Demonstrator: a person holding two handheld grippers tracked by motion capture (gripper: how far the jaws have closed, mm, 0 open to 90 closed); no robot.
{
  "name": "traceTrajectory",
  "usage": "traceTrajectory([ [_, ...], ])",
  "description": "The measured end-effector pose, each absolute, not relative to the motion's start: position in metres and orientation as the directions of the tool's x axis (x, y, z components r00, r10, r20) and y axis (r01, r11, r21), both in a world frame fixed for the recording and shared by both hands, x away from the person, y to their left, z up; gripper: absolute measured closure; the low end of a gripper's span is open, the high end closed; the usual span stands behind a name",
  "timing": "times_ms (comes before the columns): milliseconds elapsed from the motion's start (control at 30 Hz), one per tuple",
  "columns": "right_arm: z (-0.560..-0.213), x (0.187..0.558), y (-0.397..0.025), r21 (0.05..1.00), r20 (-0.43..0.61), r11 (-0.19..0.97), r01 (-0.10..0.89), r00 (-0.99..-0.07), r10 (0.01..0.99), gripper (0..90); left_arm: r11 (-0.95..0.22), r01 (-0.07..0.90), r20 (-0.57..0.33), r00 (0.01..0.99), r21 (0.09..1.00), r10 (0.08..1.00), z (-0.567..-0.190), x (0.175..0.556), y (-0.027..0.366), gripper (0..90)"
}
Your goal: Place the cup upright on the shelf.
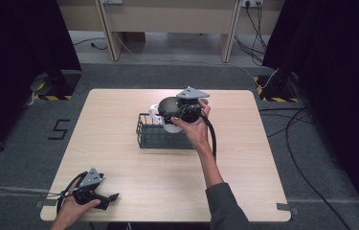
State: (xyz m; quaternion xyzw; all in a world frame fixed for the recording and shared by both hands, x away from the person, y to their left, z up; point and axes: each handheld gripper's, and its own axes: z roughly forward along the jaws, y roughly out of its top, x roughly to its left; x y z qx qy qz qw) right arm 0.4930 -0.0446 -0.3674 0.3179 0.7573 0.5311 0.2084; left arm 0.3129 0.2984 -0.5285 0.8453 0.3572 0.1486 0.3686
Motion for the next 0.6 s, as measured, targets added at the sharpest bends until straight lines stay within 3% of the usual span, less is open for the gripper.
traceTrajectory([
  [600,-0.385,0.506,-0.04,0.929,0.031,0.236,0.285,-0.697,0.716,6.3,-0.473,0.494,-0.013,0.702,0.729,0.712,-0.529,0.313,0.298,0.0],
])
